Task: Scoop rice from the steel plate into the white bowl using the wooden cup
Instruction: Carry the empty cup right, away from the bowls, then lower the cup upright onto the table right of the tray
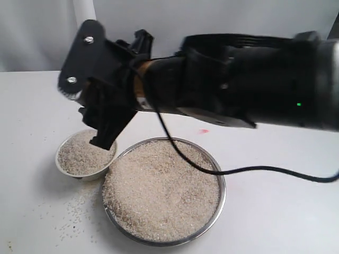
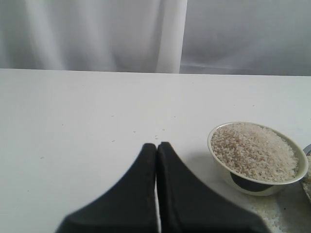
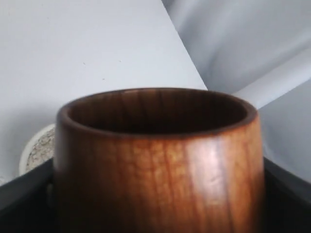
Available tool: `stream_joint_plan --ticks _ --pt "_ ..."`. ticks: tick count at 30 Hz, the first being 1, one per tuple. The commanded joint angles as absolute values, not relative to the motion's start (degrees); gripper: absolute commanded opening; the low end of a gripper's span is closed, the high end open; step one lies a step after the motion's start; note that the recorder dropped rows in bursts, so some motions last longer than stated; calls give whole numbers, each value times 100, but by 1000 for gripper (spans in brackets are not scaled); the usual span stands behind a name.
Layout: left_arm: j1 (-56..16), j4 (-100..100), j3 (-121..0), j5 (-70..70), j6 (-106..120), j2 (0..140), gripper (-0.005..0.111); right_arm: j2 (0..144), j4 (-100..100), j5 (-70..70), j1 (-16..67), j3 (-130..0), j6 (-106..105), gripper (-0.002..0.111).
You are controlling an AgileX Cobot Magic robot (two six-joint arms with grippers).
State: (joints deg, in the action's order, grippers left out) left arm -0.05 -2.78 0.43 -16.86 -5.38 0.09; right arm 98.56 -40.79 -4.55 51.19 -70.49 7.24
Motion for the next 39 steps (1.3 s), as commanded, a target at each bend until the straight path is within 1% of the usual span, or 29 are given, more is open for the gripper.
stream_joint_plan --ticks 1,6,11,15,17,20,23,34,39 --pt "-26 -252 0 -1630 -552 0 0 9031 -3267 670 4617 -5929 0 0" --pt "-26 -252 0 -1630 -552 0 0 8428 -2464 2018 3837 -4661 -165 0" --pt "-26 -252 0 -1630 -552 0 0 8210 -1497 3570 3179 -3474 -174 0" --pt "-26 -252 0 -1630 -552 0 0 8224 -599 4748 2860 -2640 -247 0" --pt "-26 -252 0 -1630 -552 0 0 8224 -39 5124 2846 -2323 -520 0" --pt "-26 -252 0 -1630 -552 0 0 8224 548 5283 2846 -2073 -776 0" --pt "-26 -252 0 -1630 -552 0 0 8224 659 5283 2846 -1968 -776 0" --pt "-26 -252 0 -1630 -552 0 0 8232 1820 5571 2846 -1951 -691 0" --pt "-26 -252 0 -1630 -552 0 0 8637 1783 6202 2663 -1951 -749 0"
